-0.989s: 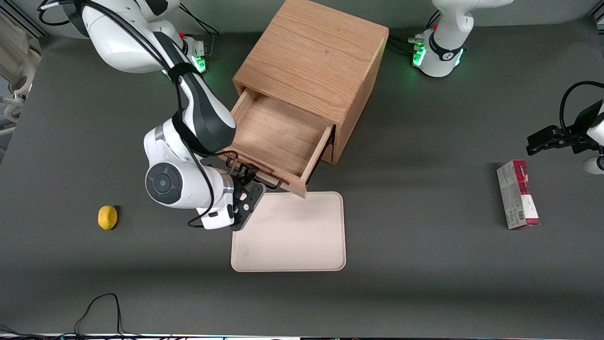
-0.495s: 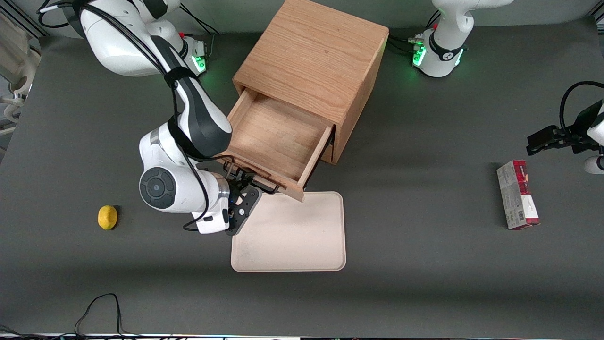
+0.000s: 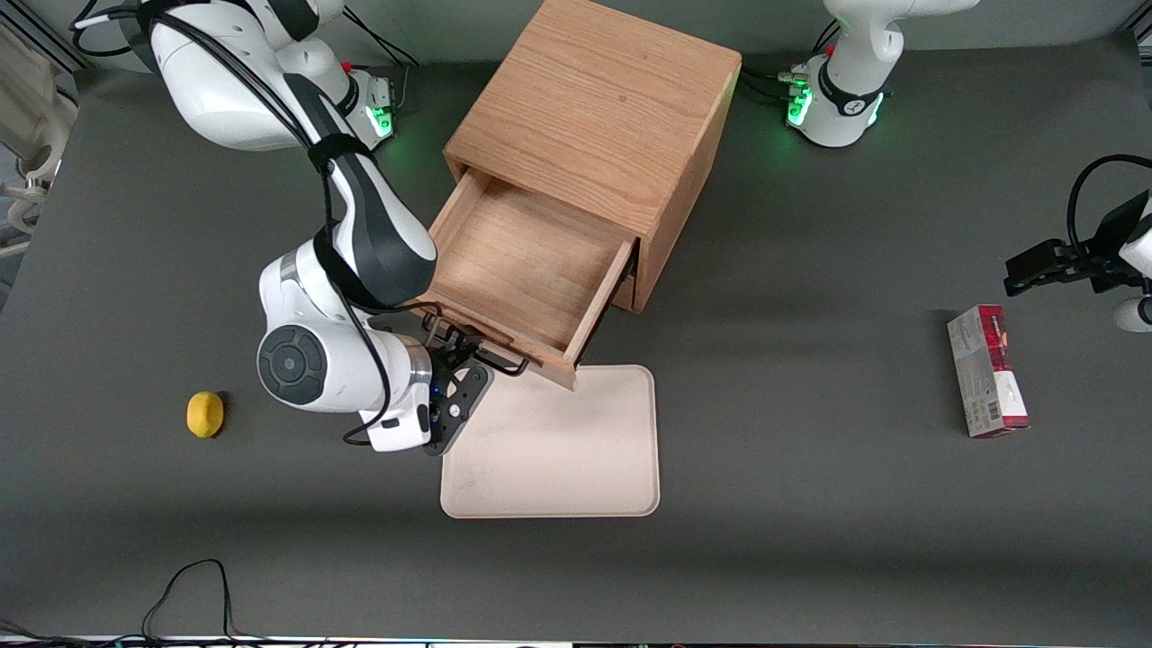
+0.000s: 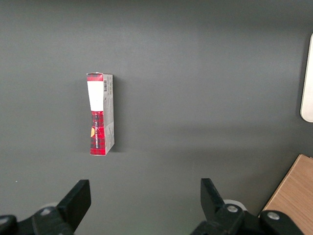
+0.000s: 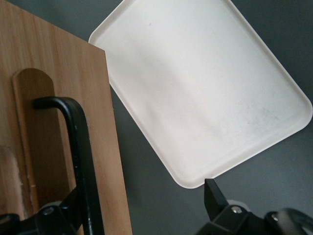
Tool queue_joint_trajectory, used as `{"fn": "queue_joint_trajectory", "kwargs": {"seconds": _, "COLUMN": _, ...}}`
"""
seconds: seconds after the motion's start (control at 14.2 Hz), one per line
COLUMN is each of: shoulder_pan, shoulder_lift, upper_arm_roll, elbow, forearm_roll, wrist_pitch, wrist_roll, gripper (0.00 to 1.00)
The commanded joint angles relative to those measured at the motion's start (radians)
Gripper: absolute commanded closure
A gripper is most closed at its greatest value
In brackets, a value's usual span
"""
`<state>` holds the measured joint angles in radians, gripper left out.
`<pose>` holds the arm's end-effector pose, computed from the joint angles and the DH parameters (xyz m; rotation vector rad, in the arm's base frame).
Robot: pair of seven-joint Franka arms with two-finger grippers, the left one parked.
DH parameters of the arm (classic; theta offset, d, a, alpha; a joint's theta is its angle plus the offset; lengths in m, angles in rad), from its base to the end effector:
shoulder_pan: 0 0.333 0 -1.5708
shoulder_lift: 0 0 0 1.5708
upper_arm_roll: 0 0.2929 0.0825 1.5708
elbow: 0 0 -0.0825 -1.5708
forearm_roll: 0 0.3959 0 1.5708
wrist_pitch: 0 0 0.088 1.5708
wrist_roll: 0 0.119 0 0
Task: Open upper drawer
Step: 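Keep pulling the upper drawer further open with the right gripper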
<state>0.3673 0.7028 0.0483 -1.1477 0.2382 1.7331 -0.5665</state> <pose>0.6616 0.3090 0.3487 -2.5682 -1.2723 0.1376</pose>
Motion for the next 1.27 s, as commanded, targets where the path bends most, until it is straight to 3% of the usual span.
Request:
{"fn": "queue_joint_trajectory", "kwargs": {"seconds": 0.0, "shoulder_pan": -0.021, "shoulder_lift": 0.035, "upper_arm_roll": 0.010, "elbow": 0.057, "forearm_roll": 0.018, "wrist_pitch": -0.001, "wrist_roll": -0.023, "gripper": 0.00}}
{"fn": "queue_joint_trajectory", "kwargs": {"seconds": 0.64, "shoulder_pan": -0.056, "shoulder_lift": 0.041, "upper_arm_roll": 0.010, "elbow": 0.063, "forearm_roll": 0.062, "wrist_pitch": -0.003, "wrist_roll": -0.021, "gripper": 0.00}}
{"fn": "queue_joint_trajectory", "kwargs": {"seconds": 1.2, "shoulder_pan": -0.076, "shoulder_lift": 0.044, "upper_arm_roll": 0.008, "elbow": 0.062, "forearm_roll": 0.064, "wrist_pitch": 0.005, "wrist_roll": -0.016, "gripper": 0.00}}
